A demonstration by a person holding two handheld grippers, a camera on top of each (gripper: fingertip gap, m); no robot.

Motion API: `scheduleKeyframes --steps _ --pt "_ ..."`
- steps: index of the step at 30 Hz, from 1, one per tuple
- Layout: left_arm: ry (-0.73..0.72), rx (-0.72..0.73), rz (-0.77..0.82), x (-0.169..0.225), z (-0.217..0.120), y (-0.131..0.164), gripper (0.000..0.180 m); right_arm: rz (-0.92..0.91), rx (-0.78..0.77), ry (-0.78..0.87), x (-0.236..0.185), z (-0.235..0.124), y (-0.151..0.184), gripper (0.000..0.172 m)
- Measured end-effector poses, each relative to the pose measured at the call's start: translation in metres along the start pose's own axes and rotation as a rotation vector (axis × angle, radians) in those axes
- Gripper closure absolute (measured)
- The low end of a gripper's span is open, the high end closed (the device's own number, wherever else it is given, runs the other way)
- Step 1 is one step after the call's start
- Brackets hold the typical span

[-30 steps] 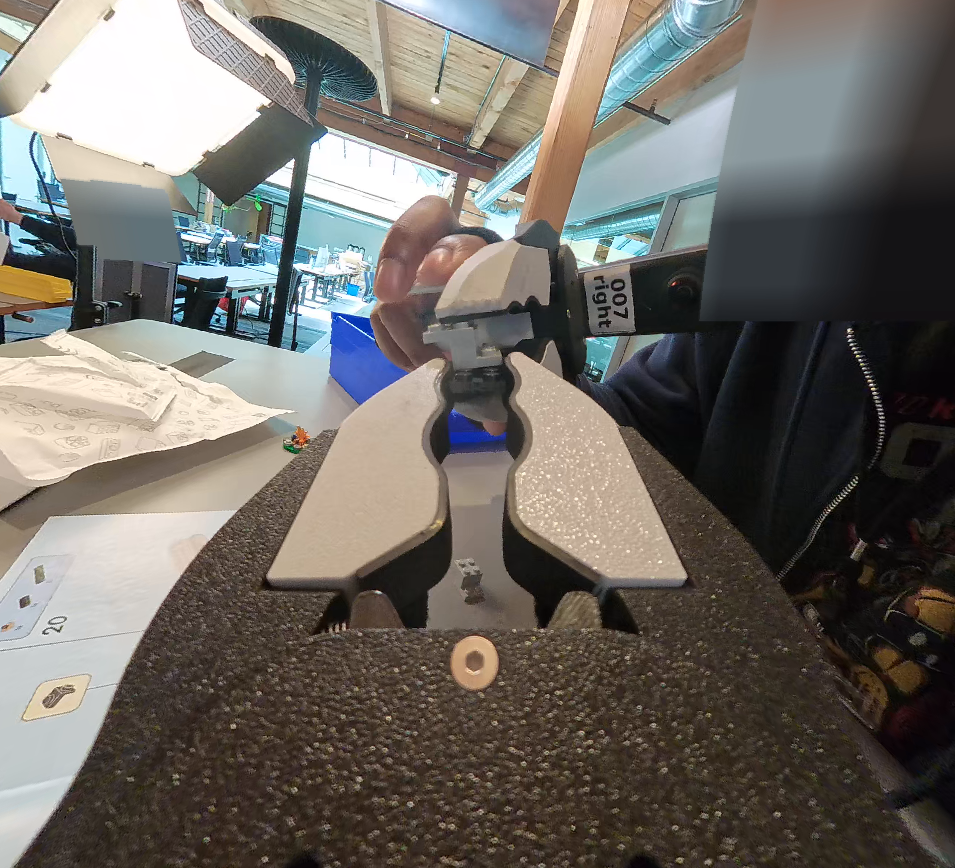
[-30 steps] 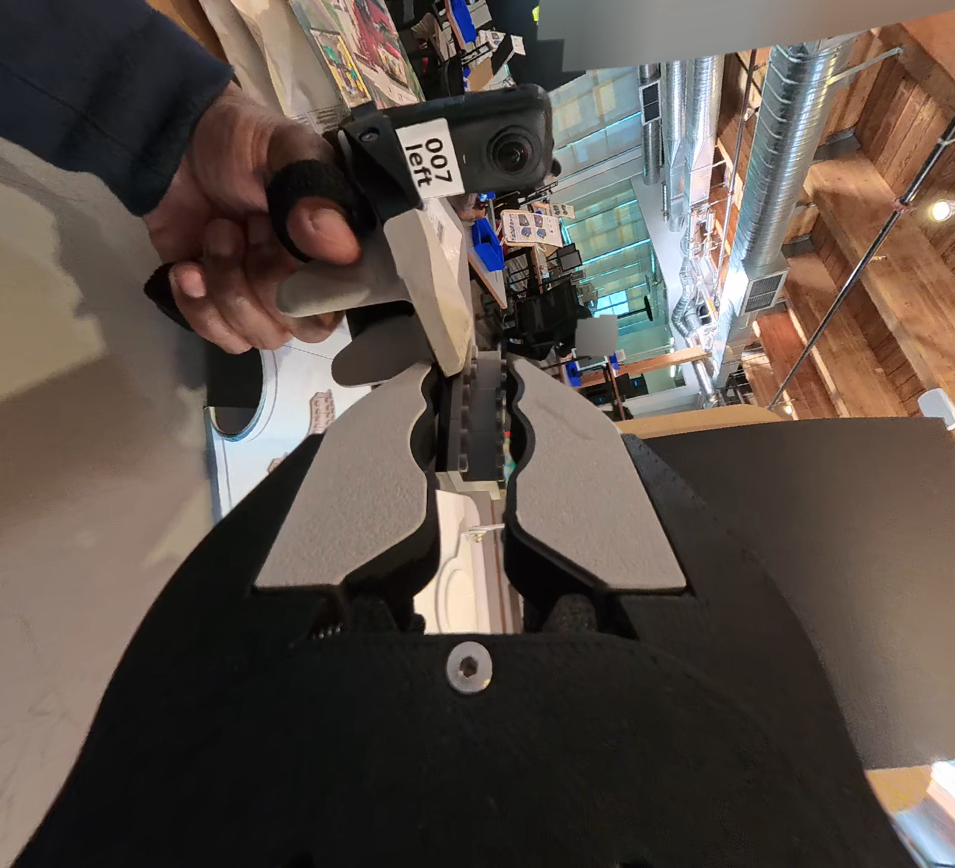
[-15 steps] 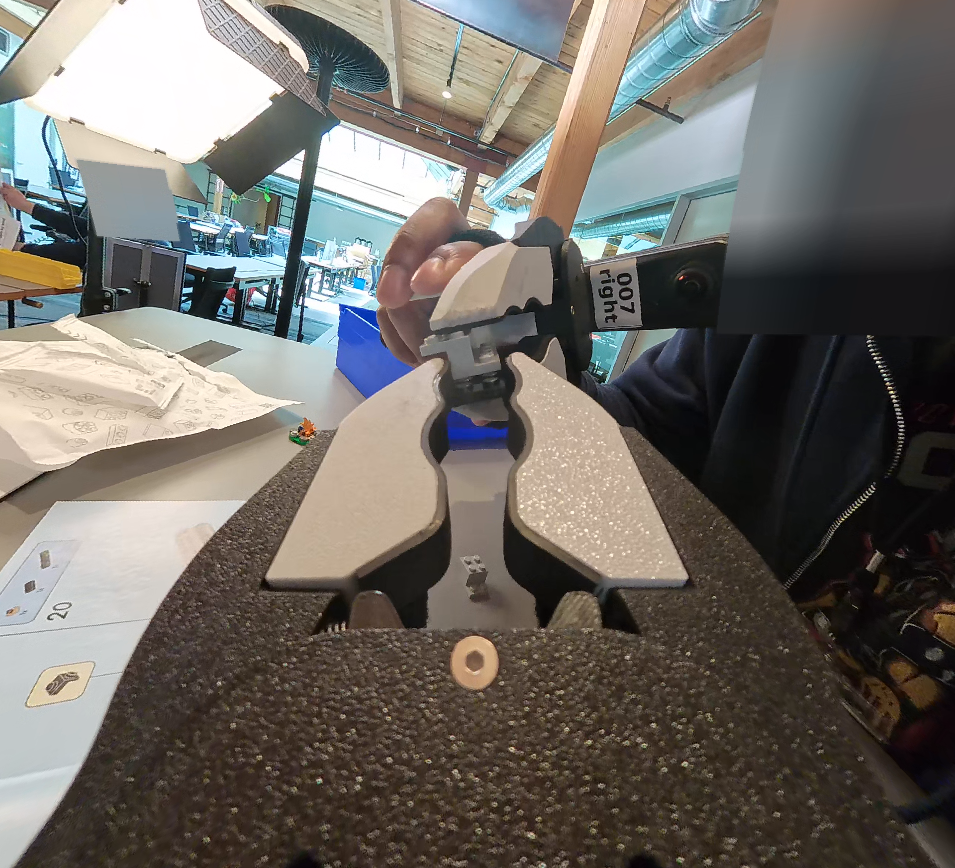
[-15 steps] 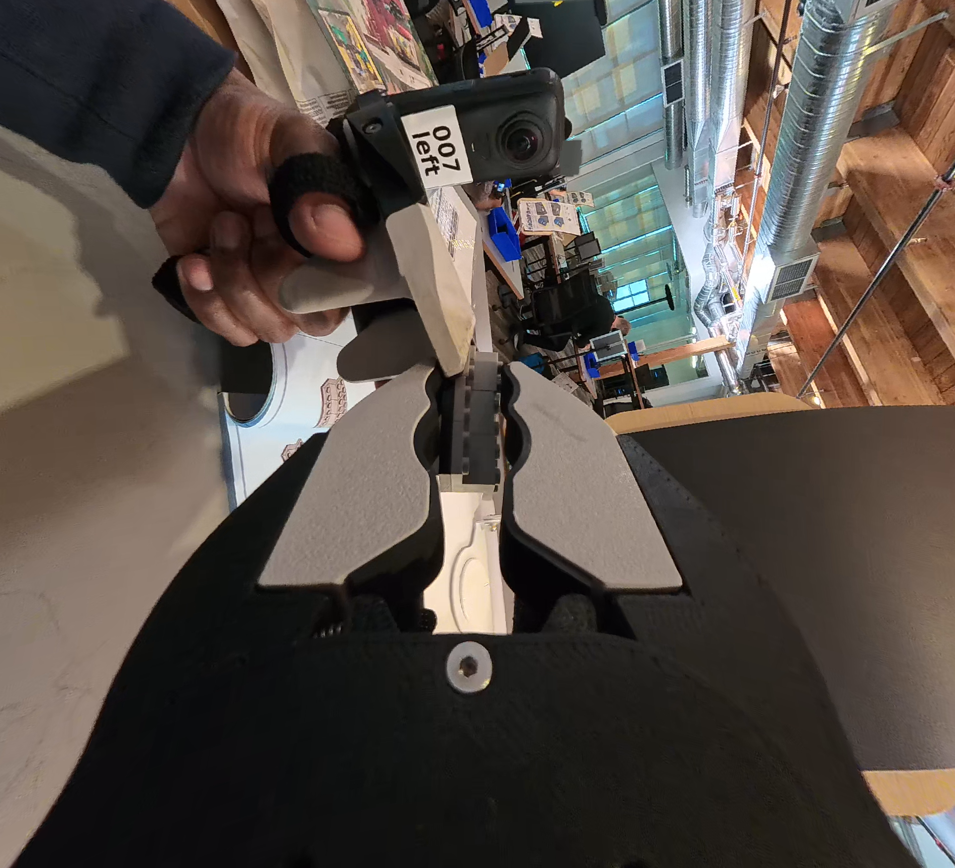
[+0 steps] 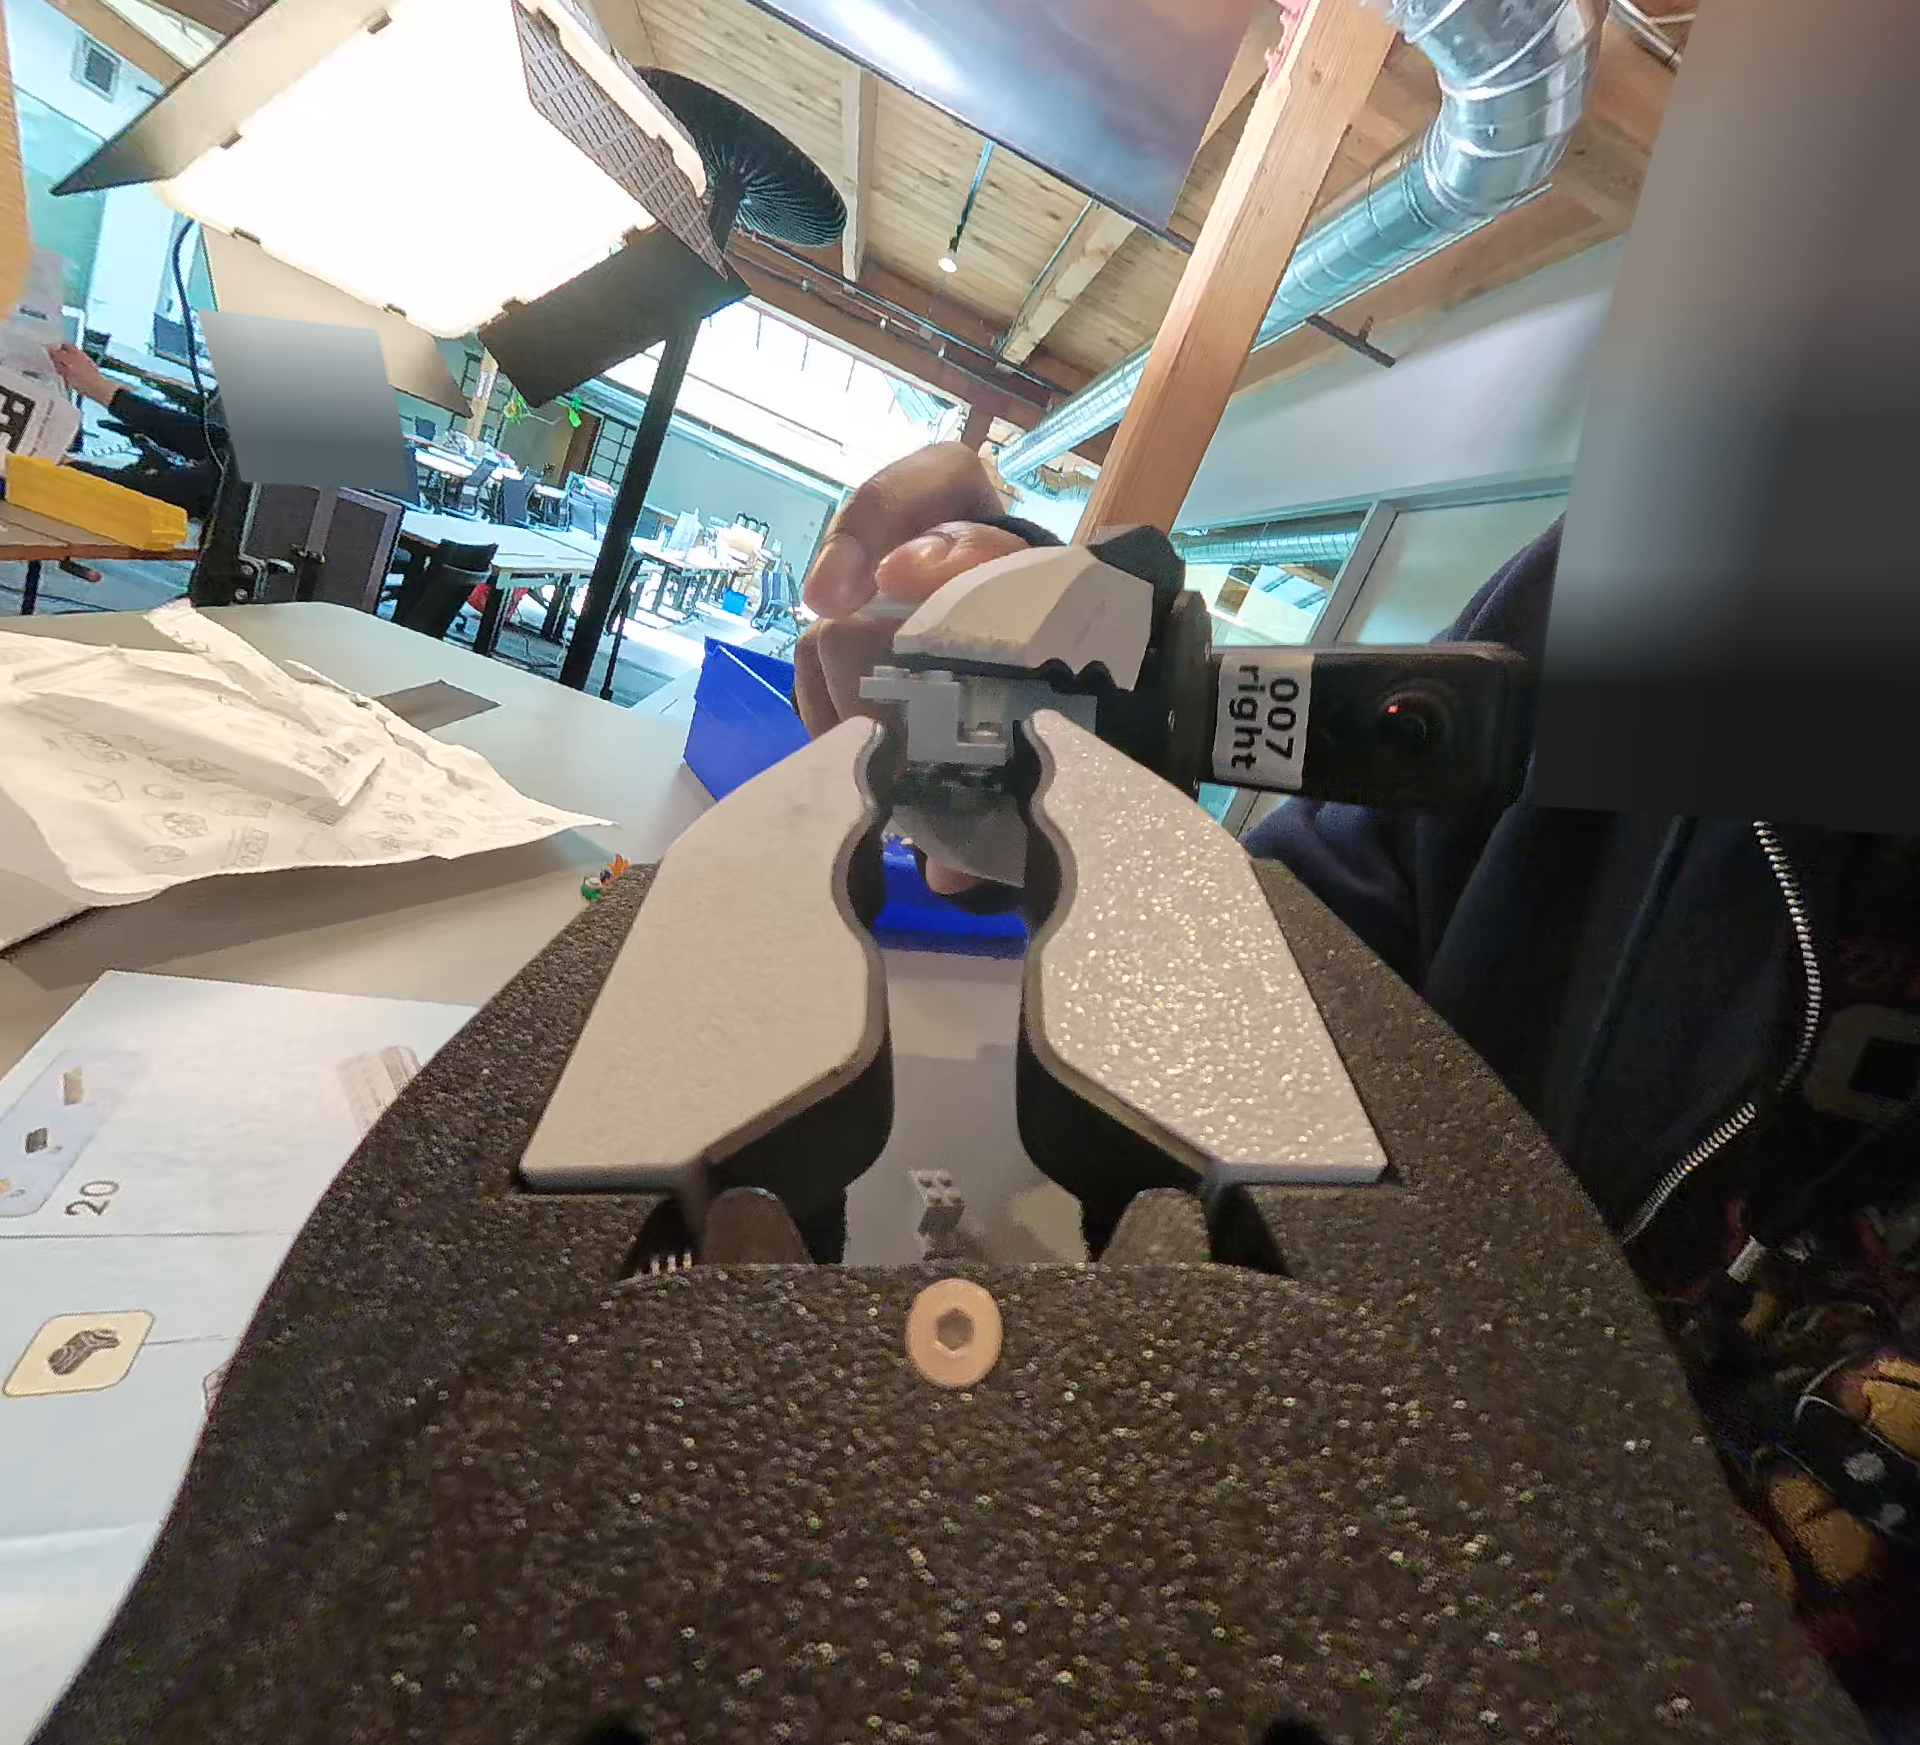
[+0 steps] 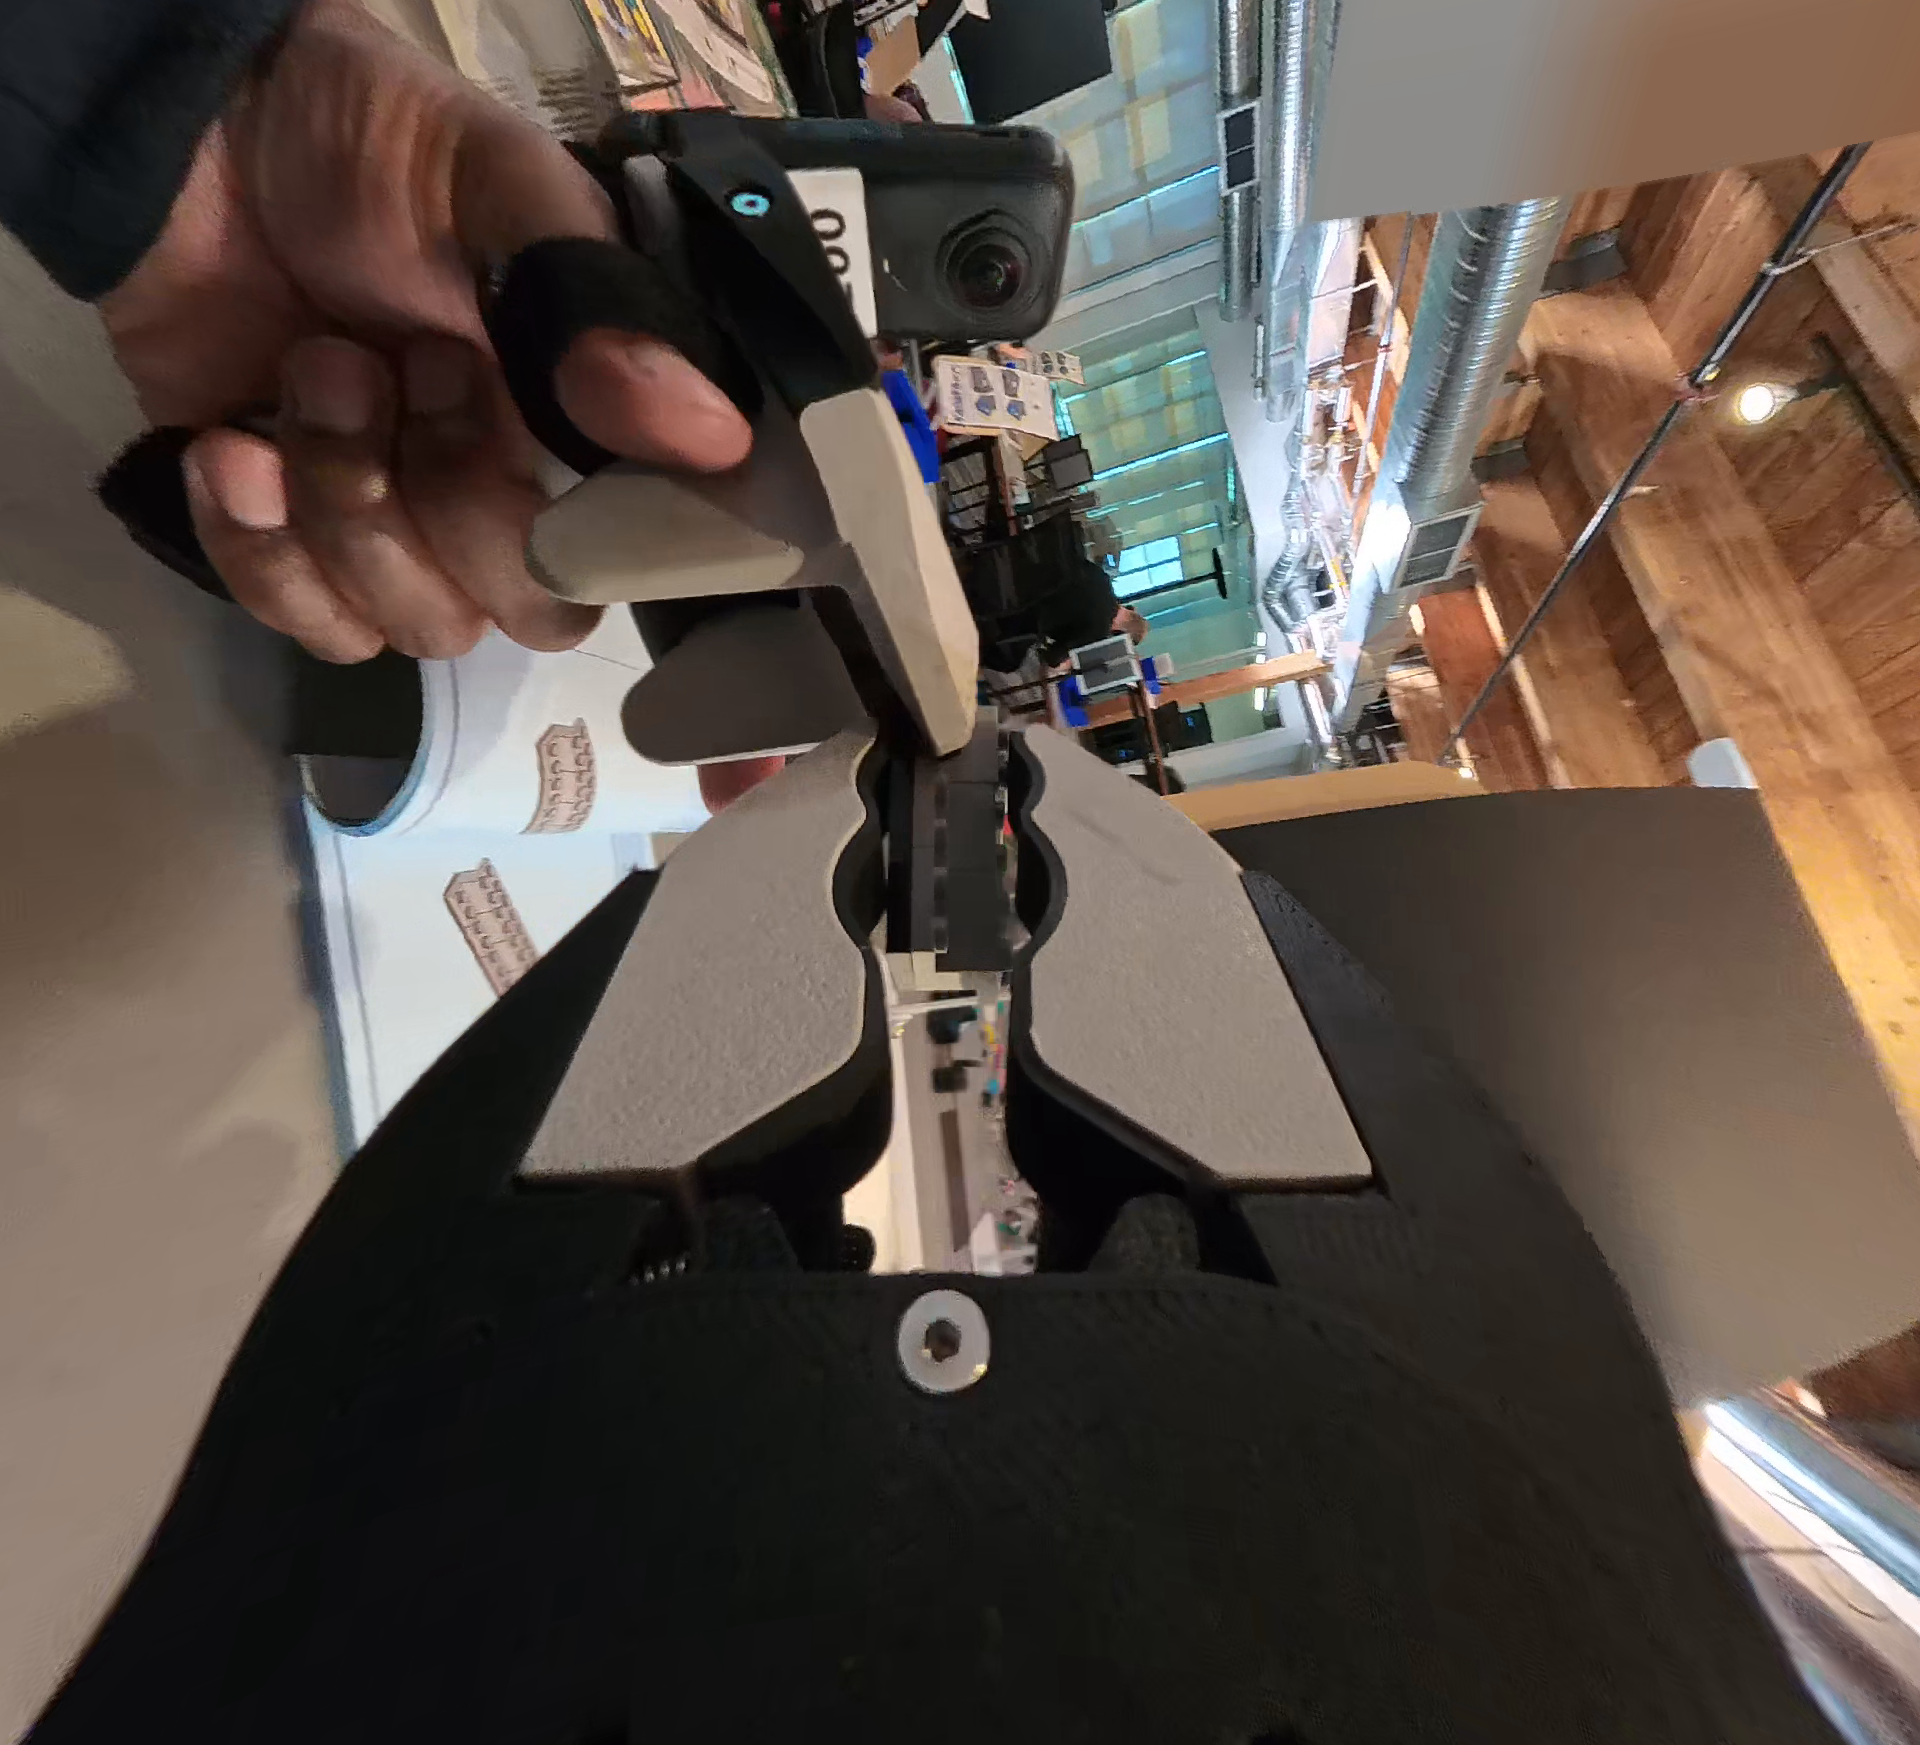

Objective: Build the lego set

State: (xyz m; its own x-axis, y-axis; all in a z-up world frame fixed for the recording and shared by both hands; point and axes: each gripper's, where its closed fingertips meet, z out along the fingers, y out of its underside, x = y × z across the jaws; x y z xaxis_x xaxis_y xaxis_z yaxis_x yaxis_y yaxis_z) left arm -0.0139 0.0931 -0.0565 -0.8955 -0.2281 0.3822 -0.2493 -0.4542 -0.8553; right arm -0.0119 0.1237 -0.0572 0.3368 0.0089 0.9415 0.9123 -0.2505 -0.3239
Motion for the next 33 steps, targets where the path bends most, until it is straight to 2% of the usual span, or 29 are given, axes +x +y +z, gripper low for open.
scheduleKeyframes --steps 12,18,33 --pt "-0.016 0.065 0.048 0.003 -0.006 -0.013 0.143 0.01 0.043 0.161 0.022 -0.005 -0.002 0.152" --pt "-0.036 0.043 0.109 0.003 -0.003 -0.01 0.163 0.027 0.056 0.174 0.024 -0.005 -0.003 0.152" --pt "-0.036 0.042 0.174 0.006 -0.002 -0.01 0.164 0.145 0.092 0.058 0.016 -0.006 -0.003 0.153"
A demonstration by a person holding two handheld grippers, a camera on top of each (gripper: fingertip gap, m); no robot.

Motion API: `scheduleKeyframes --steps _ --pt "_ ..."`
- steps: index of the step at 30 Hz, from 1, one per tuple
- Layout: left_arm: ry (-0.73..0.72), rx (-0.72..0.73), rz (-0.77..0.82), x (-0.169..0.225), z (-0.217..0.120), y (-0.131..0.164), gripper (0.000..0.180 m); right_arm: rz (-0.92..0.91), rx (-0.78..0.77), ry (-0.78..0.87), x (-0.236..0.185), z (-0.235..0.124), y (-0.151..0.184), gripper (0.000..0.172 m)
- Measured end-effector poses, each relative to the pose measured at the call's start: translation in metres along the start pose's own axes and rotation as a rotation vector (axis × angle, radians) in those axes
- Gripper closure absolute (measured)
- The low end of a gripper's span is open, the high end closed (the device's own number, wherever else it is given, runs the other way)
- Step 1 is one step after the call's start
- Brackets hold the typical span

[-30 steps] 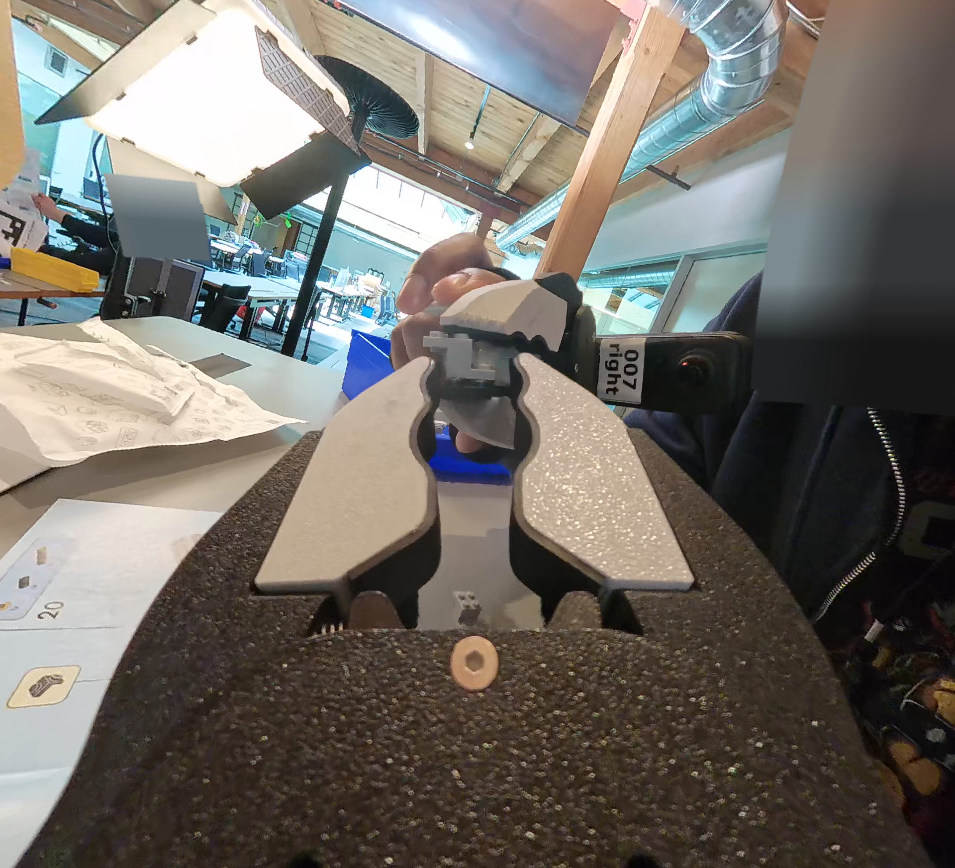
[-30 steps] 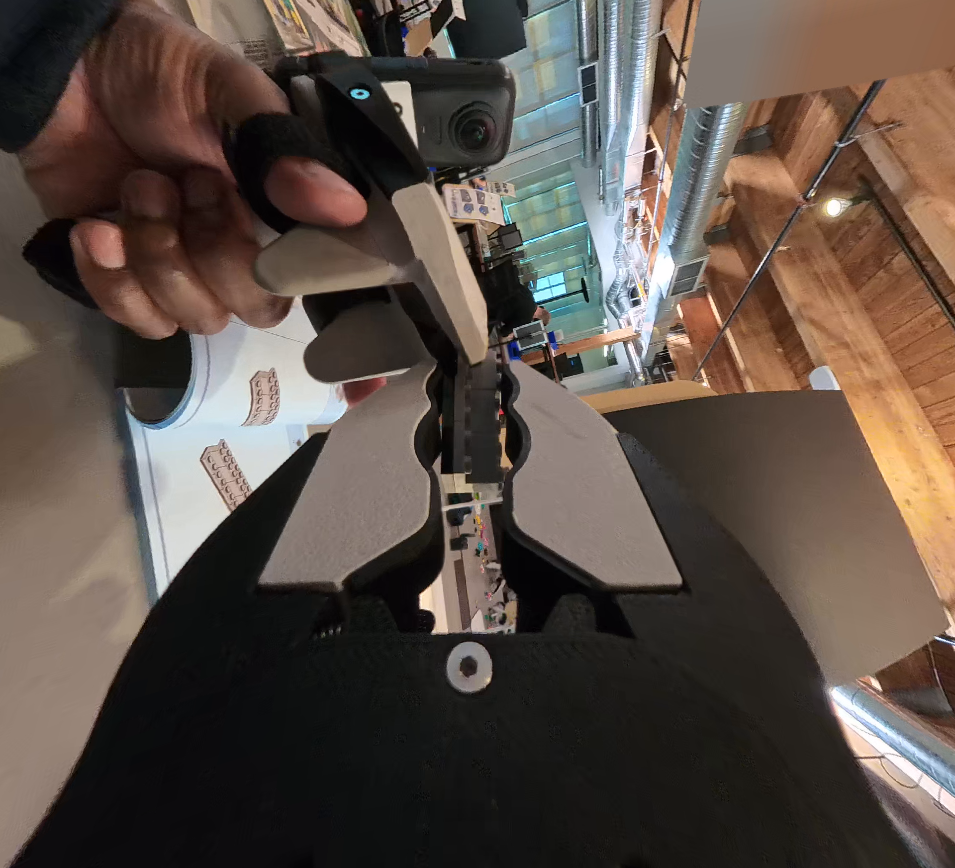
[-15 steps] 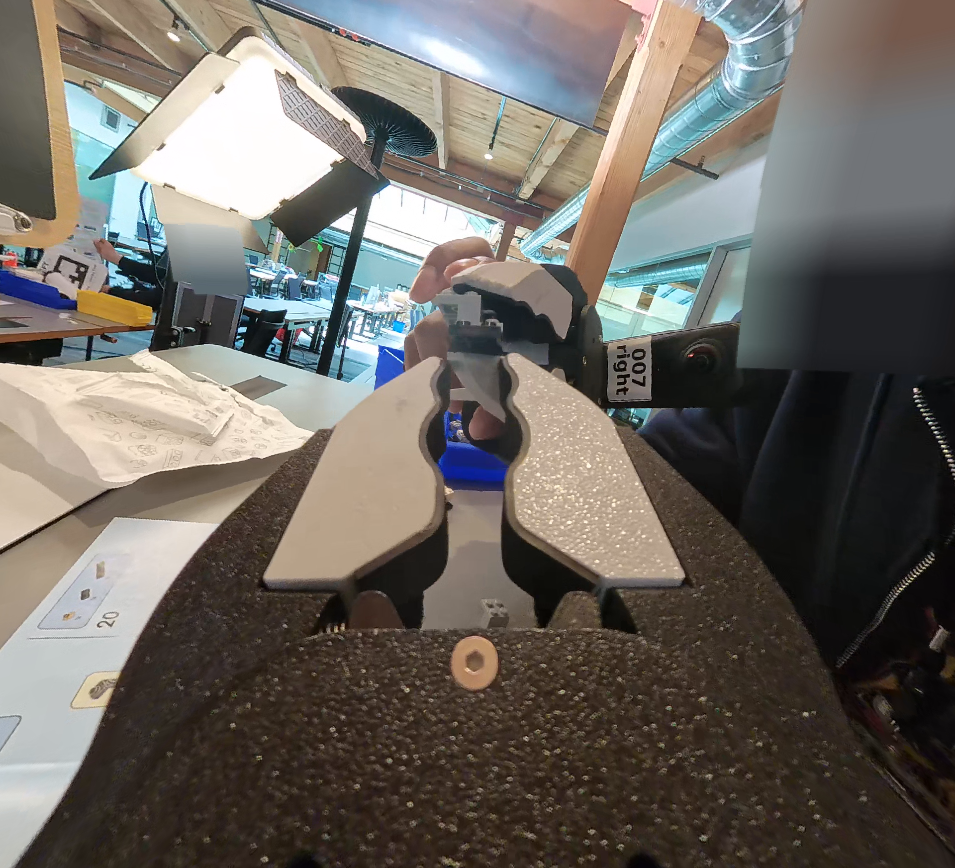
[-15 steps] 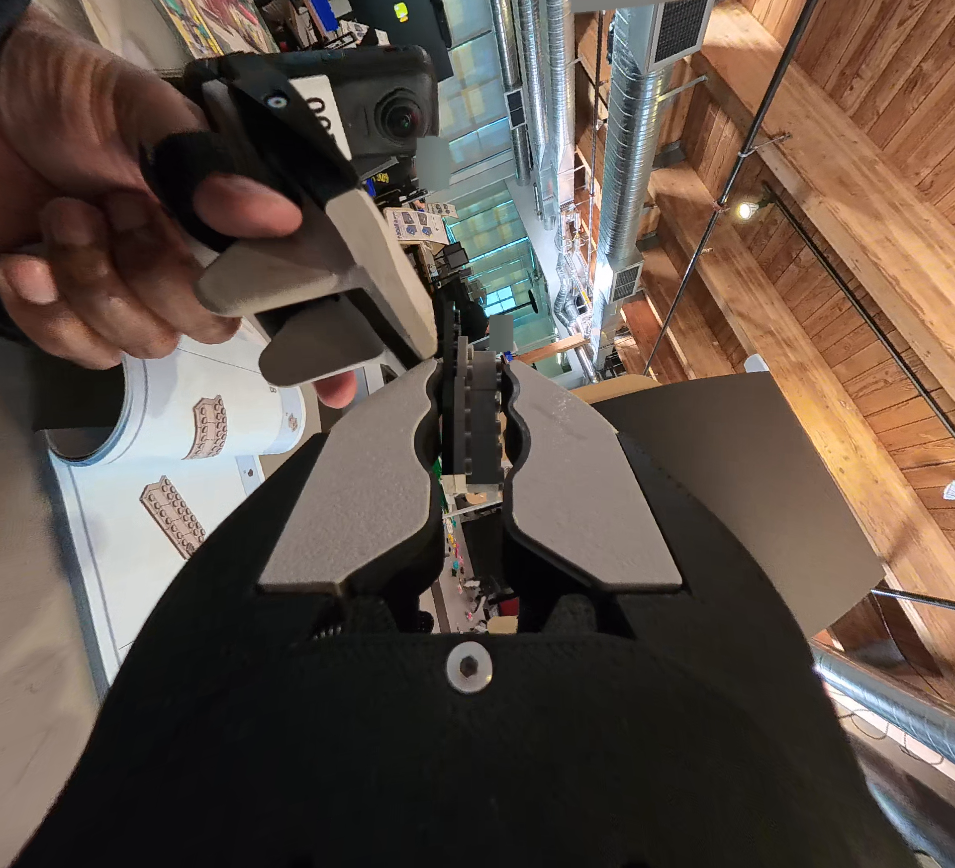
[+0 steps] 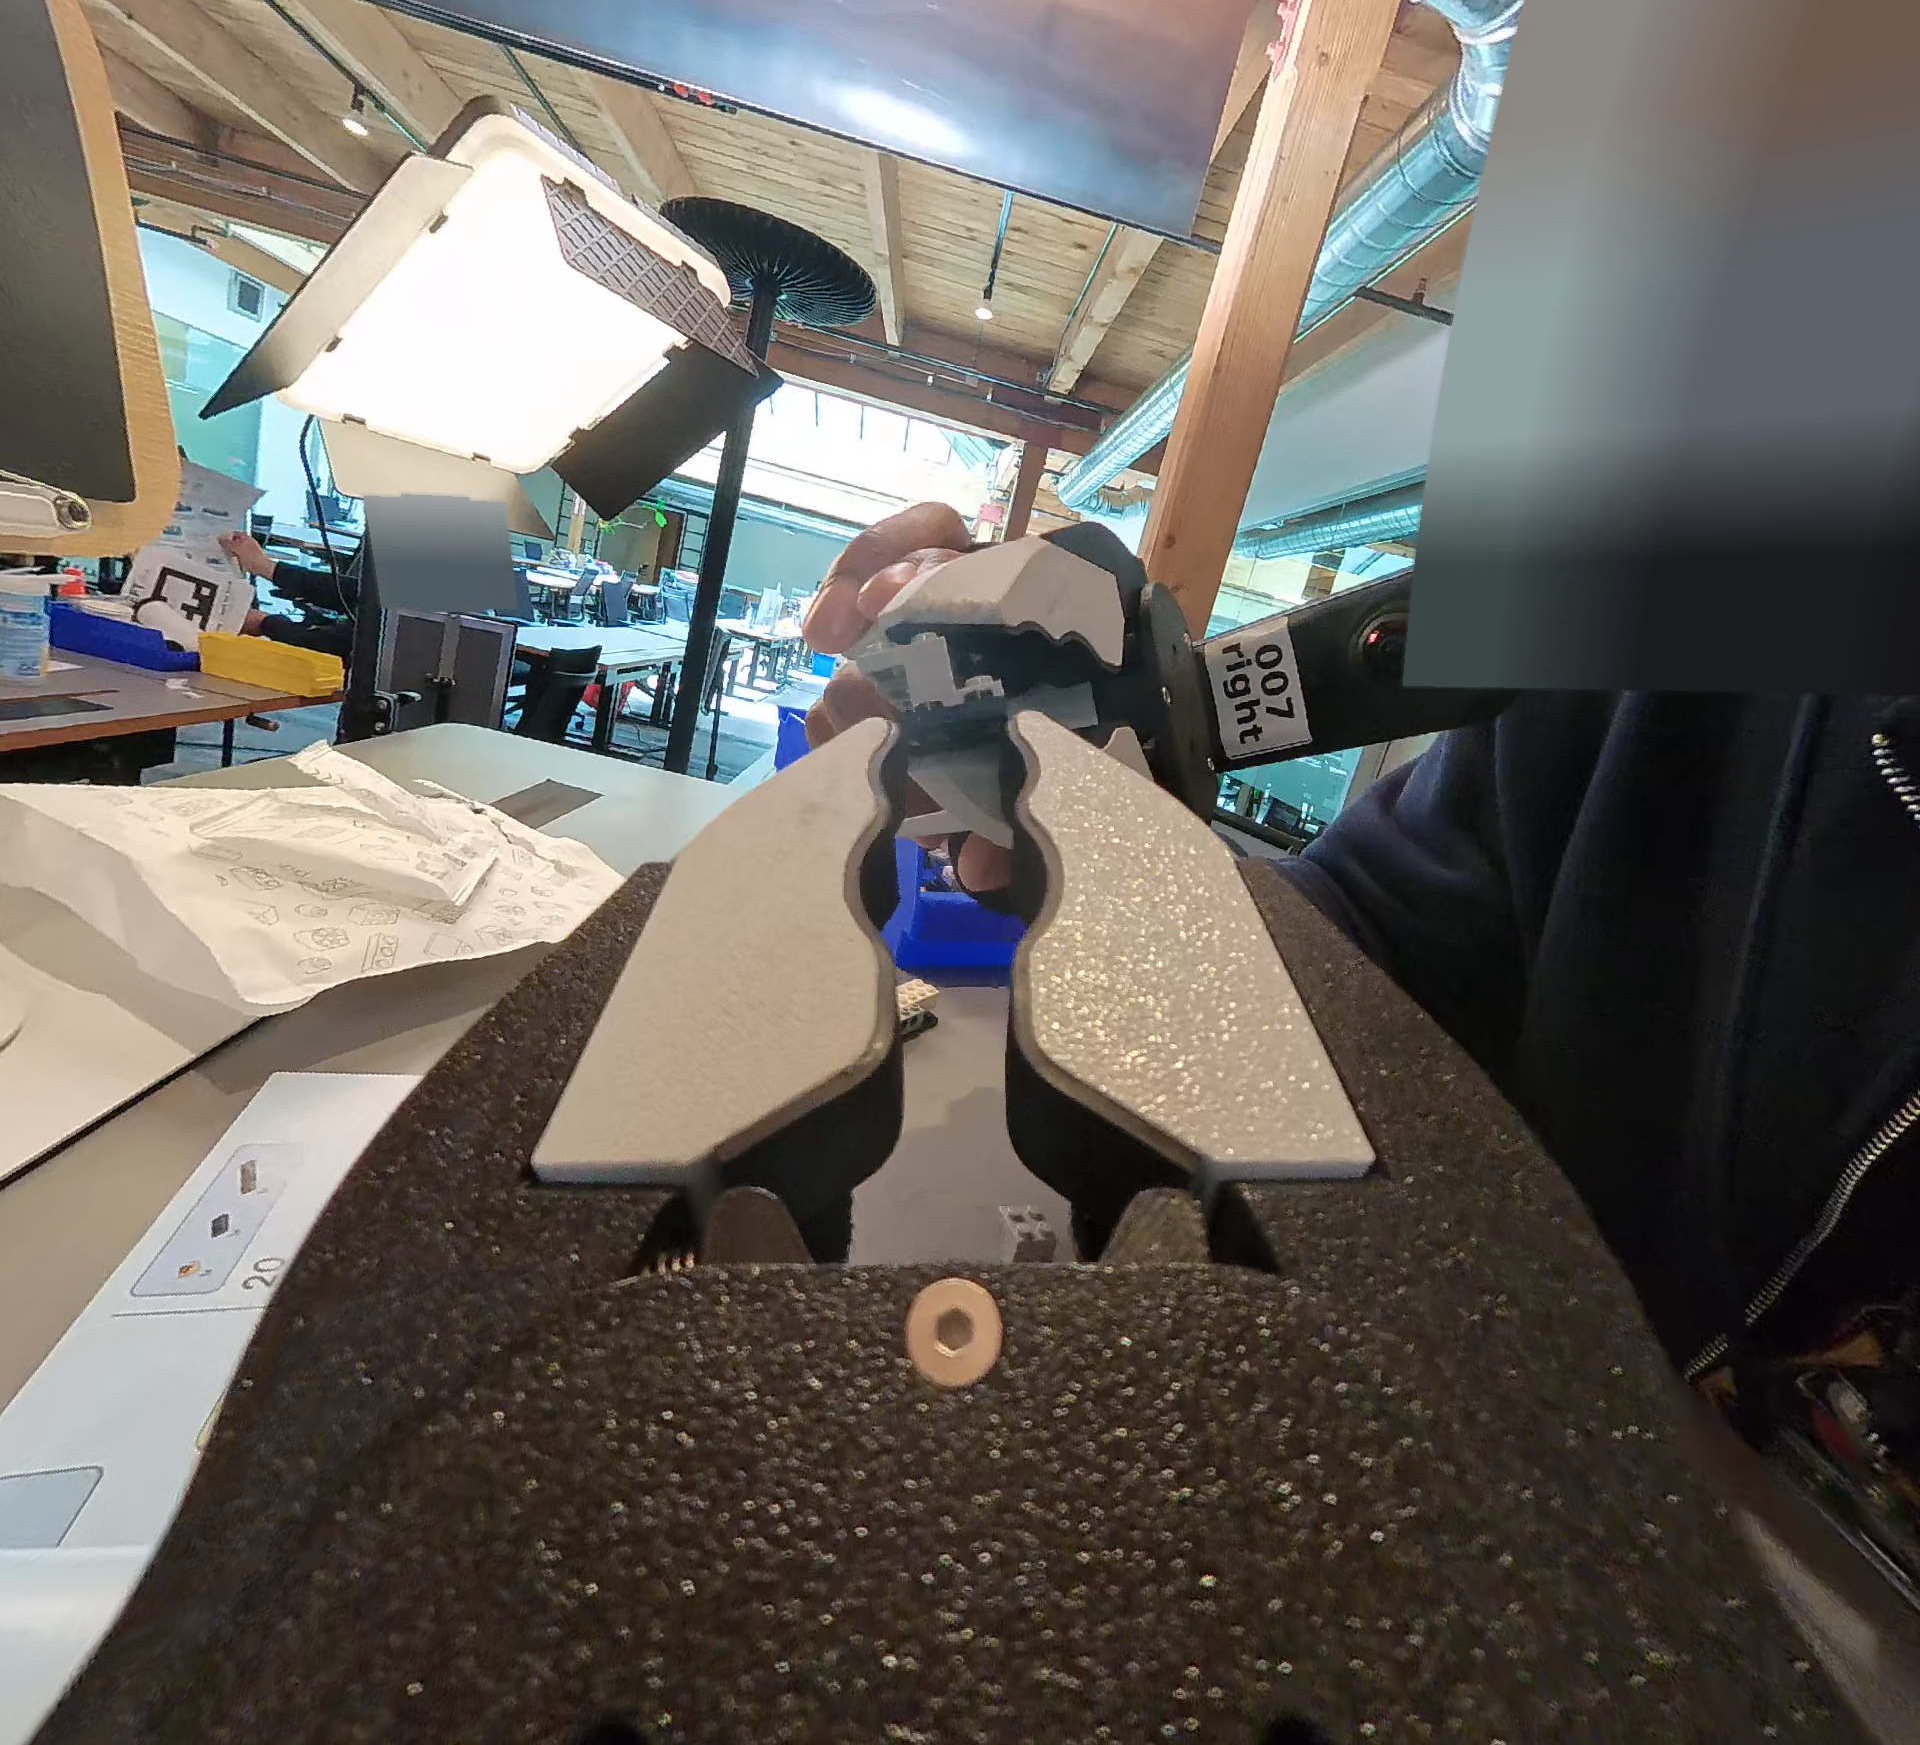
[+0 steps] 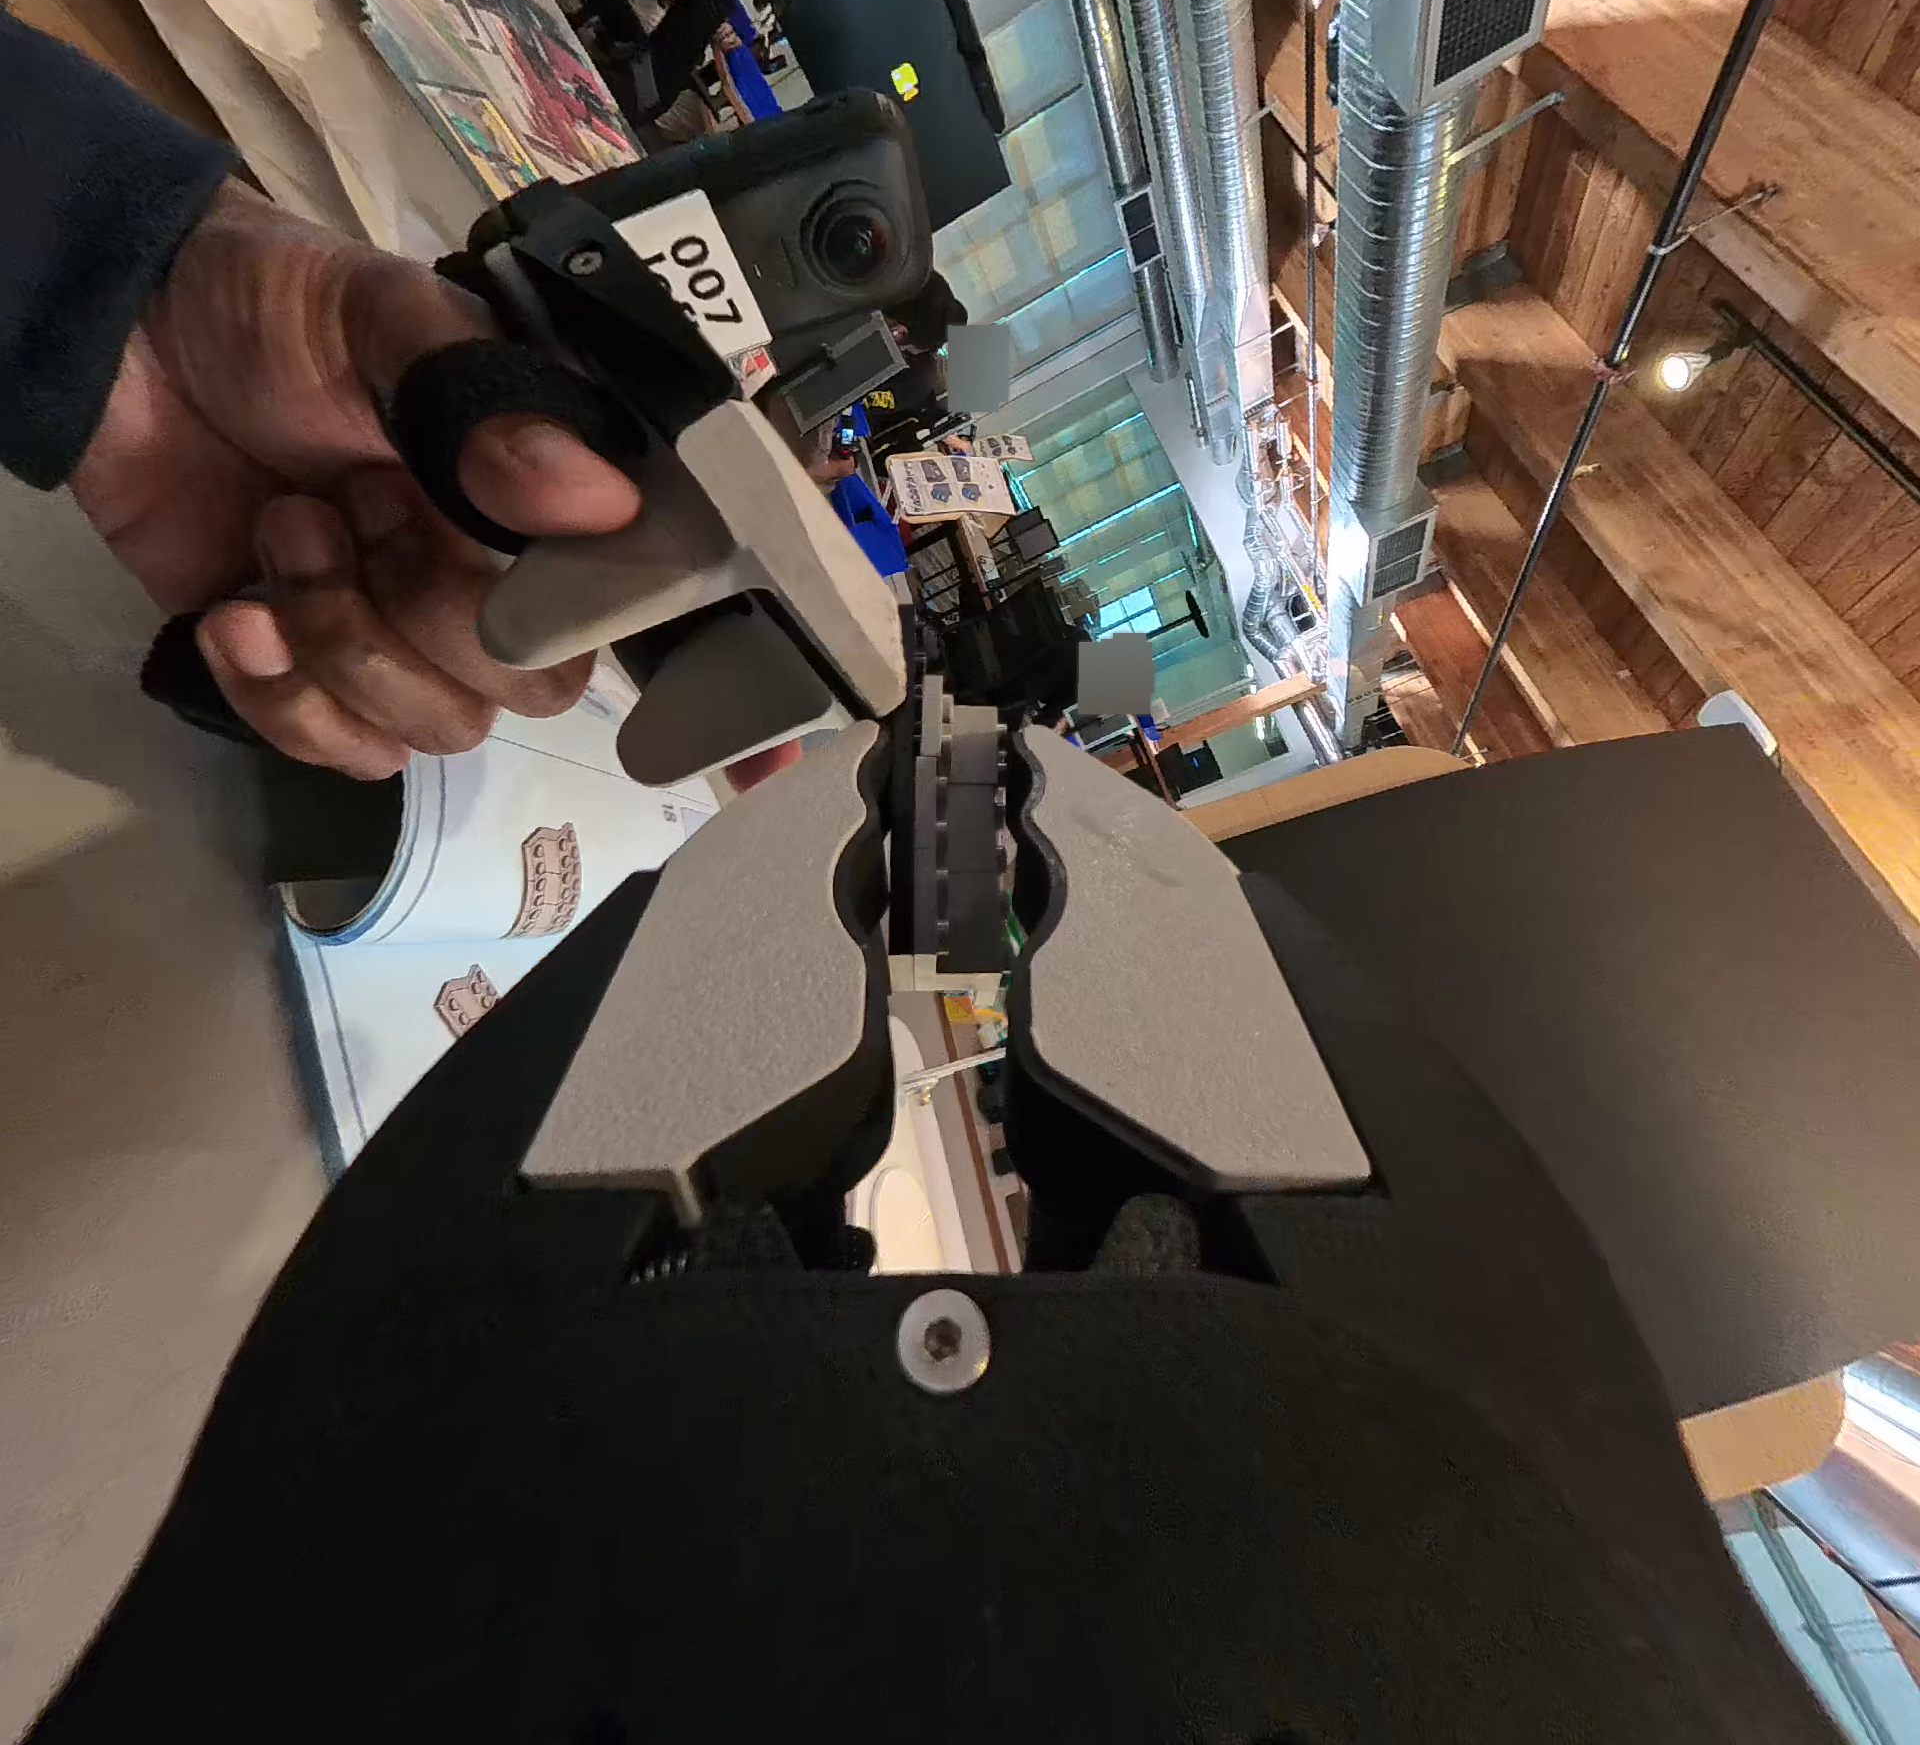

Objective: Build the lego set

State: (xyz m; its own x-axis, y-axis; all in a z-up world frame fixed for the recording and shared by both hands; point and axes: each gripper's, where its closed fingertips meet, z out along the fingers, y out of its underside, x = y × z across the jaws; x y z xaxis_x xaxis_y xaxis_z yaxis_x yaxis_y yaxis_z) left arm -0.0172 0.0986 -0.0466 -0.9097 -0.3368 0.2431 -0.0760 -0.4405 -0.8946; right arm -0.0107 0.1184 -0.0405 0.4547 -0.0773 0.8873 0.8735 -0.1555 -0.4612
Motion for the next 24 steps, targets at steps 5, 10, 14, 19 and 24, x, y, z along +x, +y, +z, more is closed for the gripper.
scheduleKeyframes --steps 5,10,14,19,24 --pt "0.019 -0.01 0.009 0.002 0.001 0.001 0.165 0.023 0.005 -0.033 -0.002 -0.001 -0.001 0.153" --pt "0.035 -0.023 0.012 0.004 0.001 0.004 0.165 0.028 -0.003 -0.075 -0.006 -0.003 -0.001 0.153" --pt "0.036 -0.033 0.005 0.003 0.003 0.006 0.165 0.016 -0.017 -0.095 -0.007 -0.005 0.002 0.153" --pt "0.025 -0.043 -0.053 -0.002 0.004 0.011 0.165 -0.005 -0.046 -0.093 -0.007 -0.005 0.009 0.153" --pt "-0.091 0.003 -0.195 -0.028 0.005 0.011 0.16 -0.16 -0.165 0.085 0.004 0.004 0.031 0.153"
